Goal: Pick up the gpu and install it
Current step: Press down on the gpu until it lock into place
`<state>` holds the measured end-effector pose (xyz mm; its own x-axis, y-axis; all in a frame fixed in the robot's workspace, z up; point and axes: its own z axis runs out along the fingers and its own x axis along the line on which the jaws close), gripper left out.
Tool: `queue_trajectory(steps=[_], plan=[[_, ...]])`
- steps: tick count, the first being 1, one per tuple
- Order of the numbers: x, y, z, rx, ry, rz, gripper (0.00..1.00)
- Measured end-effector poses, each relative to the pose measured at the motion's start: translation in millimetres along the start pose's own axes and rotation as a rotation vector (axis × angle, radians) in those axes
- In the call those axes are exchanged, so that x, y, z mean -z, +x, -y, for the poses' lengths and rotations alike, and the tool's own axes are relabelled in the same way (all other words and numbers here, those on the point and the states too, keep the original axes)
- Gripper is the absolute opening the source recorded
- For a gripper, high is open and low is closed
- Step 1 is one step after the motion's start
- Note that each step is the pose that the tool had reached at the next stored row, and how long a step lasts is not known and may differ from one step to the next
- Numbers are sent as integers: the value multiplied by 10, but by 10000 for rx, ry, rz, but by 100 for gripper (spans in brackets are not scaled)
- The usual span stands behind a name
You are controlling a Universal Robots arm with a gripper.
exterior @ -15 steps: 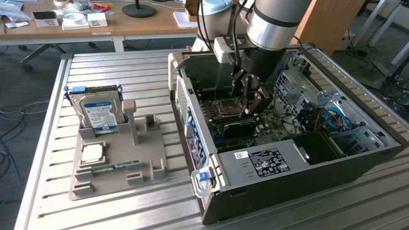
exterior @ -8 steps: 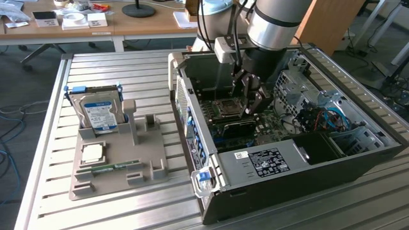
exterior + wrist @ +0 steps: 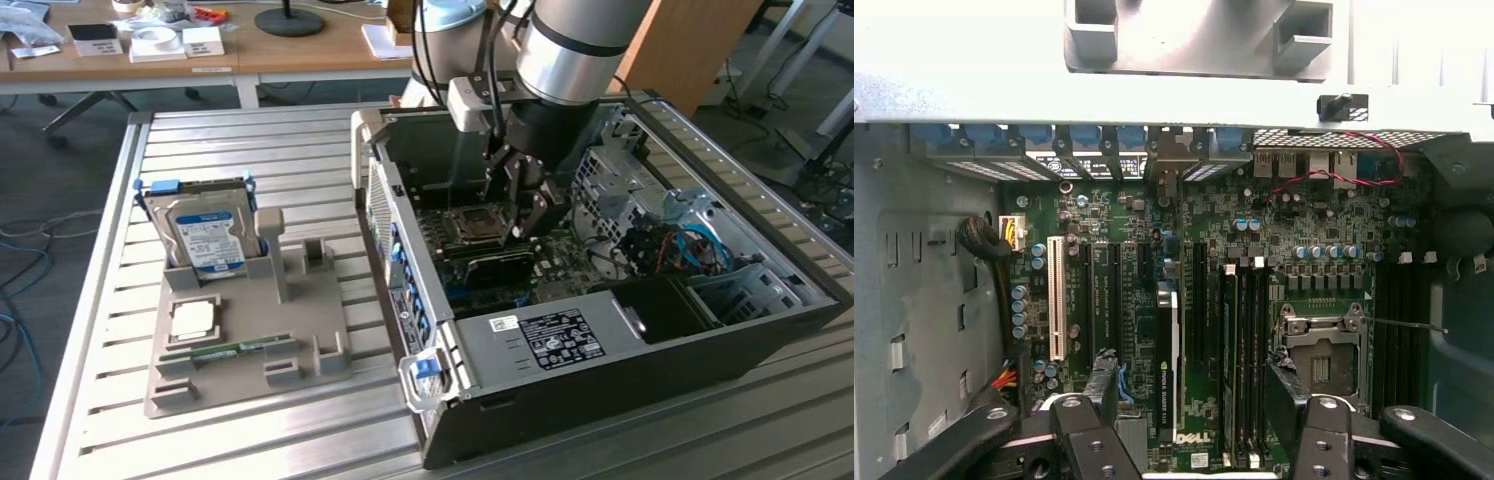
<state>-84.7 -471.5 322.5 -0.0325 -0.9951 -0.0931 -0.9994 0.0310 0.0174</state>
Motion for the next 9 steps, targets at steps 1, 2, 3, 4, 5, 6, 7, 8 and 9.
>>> queue_trajectory(steps=[1, 2, 3, 4, 5, 6, 7, 8, 9], plan=[[0, 0, 0, 0, 0, 0, 69], [0, 0, 0, 1, 0, 0, 69], [0, 0, 0, 0, 0, 0, 68], [0, 0, 0, 0, 0, 0, 68], [0, 0, 0, 0, 0, 0, 11], [0, 0, 0, 1, 0, 0, 11], [0, 0, 0, 0, 0, 0, 11], [0, 0, 0, 0, 0, 0, 11], [0, 0, 0, 0, 0, -1, 11]])
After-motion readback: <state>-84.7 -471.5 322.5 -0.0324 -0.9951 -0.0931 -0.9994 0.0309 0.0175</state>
